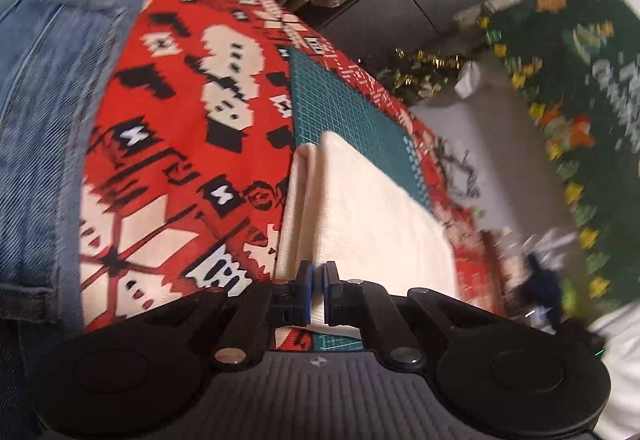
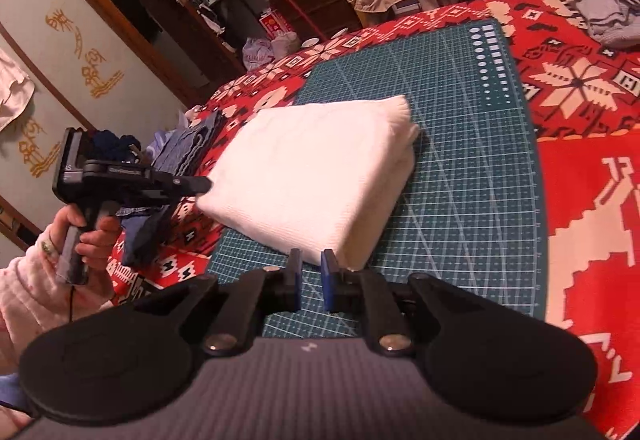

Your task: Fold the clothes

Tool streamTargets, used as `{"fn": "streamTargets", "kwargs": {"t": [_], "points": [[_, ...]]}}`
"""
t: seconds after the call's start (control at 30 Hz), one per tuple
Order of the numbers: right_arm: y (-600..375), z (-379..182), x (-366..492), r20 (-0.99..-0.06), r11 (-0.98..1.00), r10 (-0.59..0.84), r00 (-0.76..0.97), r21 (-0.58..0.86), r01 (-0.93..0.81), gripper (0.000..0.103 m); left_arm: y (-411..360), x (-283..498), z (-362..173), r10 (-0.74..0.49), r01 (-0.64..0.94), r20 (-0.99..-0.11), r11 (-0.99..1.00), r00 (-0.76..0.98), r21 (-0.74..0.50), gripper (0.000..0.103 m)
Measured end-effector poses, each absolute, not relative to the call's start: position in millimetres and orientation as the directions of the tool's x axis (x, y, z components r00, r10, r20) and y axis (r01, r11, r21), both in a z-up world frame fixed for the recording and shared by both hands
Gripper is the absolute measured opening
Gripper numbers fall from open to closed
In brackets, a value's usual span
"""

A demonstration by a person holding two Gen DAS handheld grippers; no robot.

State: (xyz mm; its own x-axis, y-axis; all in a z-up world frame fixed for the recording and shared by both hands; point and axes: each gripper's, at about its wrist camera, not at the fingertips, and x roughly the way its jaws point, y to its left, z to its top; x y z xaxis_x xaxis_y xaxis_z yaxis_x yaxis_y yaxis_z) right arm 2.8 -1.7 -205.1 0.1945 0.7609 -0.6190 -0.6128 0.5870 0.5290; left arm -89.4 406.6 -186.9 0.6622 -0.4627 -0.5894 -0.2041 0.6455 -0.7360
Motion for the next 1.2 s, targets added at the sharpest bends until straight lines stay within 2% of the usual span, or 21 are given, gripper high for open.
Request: {"fn": "streamTargets", "kwargs": {"t": [0.2, 0.27, 0.3, 0.57, 0.6, 0.63, 0.7, 0.73, 0.9, 1.0, 1.03, 1.1, 1.13, 1.2], "points": [[-13.6, -207.4, 8.6, -0.615, 0.589, 0.762, 0.205, 0.526, -0.614, 0.013, 423.8, -98.6, -176.6, -0.44, -0.255, -0.589, 0.611, 0.678, -0.749, 0.001], [-17.8, -209.4, 12.9, -0.598, 0.576, 0.777, 0.199, 0.546, -0.609, 0.019, 421.1, -94.7, -168.2, -0.45, -0.25, -0.58, 0.601, 0.679, -0.759, 0.004], [-19.0, -213.0, 16.6, -0.584, 0.565, 0.79, 0.187, 0.574, -0.592, 0.024, 415.6, -89.6, -162.5, -0.458, -0.235, -0.578, 0.609, 0.675, -0.757, 0.005], [-26.2, -247.6, 50.3, -0.443, 0.443, 0.891, 0.098, 0.801, -0.403, 0.029, 329.2, -22.2, -134.1, -0.533, -0.067, -0.613, 0.721, 0.583, -0.69, 0.009], [-27.1, -251.9, 54.5, -0.423, 0.424, 0.902, 0.089, 0.824, -0.376, 0.027, 315.3, -14.0, -133.6, -0.54, -0.04, -0.627, 0.739, 0.562, -0.673, 0.009], [-28.0, -256.2, 58.7, -0.402, 0.404, 0.912, 0.082, 0.846, -0.349, 0.018, 302.5, -7.5, -133.8, -0.542, -0.014, -0.644, 0.759, 0.54, -0.651, 0.009], [-30.5, -259.8, 61.9, -0.404, 0.406, 0.911, 0.079, 0.847, -0.342, 0.006, 279.1, 2.8, -134.3, -0.536, 0.041, -0.683, 0.8, 0.495, -0.598, 0.009], [-31.7, -261.3, 63.2, -0.408, 0.409, 0.909, 0.079, 0.846, -0.342, 0.005, 270.2, 6.5, -135.3, -0.528, 0.062, -0.703, 0.818, 0.476, -0.572, 0.009], [-43.9, -249.3, 60.6, -0.495, 0.495, 0.858, 0.133, 0.732, -0.468, 0.002, 242.0, 6.0, -131.6, -0.438, 0.174, -0.791, 0.898, 0.428, -0.403, 0.006], [-33.8, -226.7, 42.8, -0.558, 0.51, 0.814, 0.162, 0.553, -0.659, 0.011, 219.3, -6.0, -116.4, -0.369, 0.321, -0.825, 0.915, 0.427, -0.244, 0.008], [-28.0, -218.1, 34.4, -0.579, 0.503, 0.796, 0.175, 0.471, -0.725, 0.014, 211.2, -11.0, -112.1, -0.34, 0.374, -0.836, 0.91, 0.431, -0.178, 0.01], [-14.7, -203.5, 17.6, -0.611, 0.462, 0.767, 0.197, 0.312, -0.831, 0.019, 196.4, -22.1, -106.2, -0.286, 0.465, -0.85, 0.884, 0.443, -0.055, 0.026], [-6.8, -198.1, 9.1, -0.622, 0.428, 0.757, 0.2, 0.24, -0.871, 0.025, 190.4, -27.1, -104.3, -0.264, 0.502, -0.851, 0.865, 0.454, 0.0, 0.029], [9.8, -189.9, -5.5, -0.633, 0.348, 0.751, 0.186, 0.14, -0.927, 0.027, 180.4, -37.2, -101.0, -0.233, 0.57, -0.843, 0.816, 0.484, 0.102, 0.035]]}}
